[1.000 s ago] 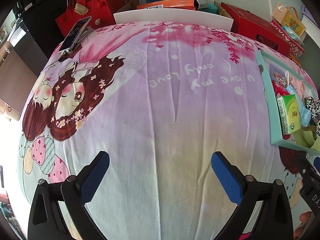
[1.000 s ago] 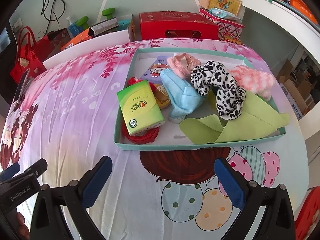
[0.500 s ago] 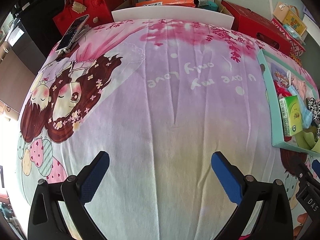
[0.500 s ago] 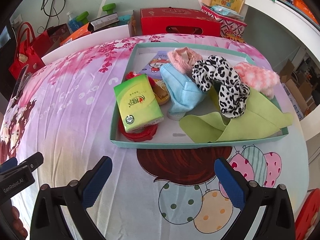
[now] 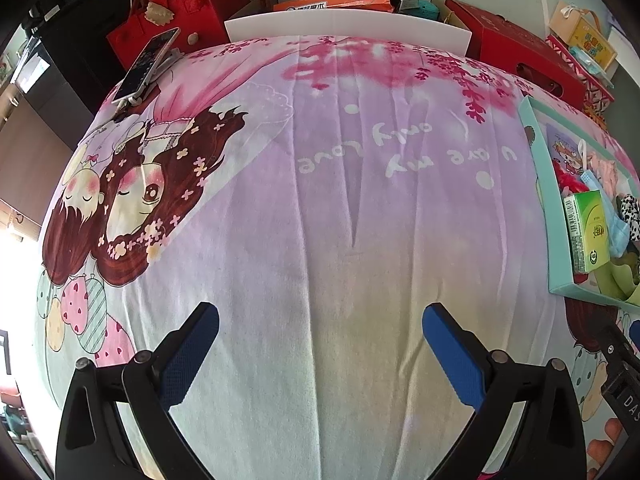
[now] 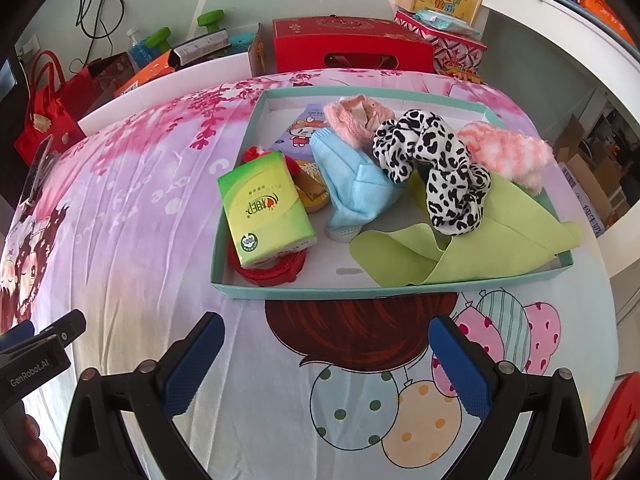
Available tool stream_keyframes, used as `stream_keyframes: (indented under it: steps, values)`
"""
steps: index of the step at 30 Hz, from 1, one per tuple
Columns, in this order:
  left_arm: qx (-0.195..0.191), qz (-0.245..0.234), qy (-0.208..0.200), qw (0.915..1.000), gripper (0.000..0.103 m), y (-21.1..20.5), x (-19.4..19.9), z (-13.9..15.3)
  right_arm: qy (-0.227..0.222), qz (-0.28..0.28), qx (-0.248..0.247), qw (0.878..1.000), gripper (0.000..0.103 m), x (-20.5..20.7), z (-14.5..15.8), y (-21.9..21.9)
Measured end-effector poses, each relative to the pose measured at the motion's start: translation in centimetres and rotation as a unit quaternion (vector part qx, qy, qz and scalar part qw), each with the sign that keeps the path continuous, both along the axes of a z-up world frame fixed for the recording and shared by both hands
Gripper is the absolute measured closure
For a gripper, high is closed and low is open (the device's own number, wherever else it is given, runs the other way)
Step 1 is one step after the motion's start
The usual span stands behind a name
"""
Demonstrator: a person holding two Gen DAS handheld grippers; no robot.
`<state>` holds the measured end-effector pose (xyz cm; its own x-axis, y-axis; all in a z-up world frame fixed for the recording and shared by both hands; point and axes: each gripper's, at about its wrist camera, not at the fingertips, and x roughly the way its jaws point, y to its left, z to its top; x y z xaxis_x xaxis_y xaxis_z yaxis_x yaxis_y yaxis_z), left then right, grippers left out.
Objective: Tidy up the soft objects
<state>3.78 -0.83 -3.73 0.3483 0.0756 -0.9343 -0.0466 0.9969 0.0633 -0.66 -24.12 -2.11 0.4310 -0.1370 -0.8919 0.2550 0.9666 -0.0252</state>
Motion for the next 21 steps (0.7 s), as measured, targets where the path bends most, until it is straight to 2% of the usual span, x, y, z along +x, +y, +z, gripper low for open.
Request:
stream_keyframes:
  steps: [21]
  values:
    - [0.008, -0.002, 0.006, 0.9999, 0.001, -0.25, 0.05, -0.46, -0.001, -0.002, 0.002, 1.0, 0.0, 0.0, -0.09, -0.1]
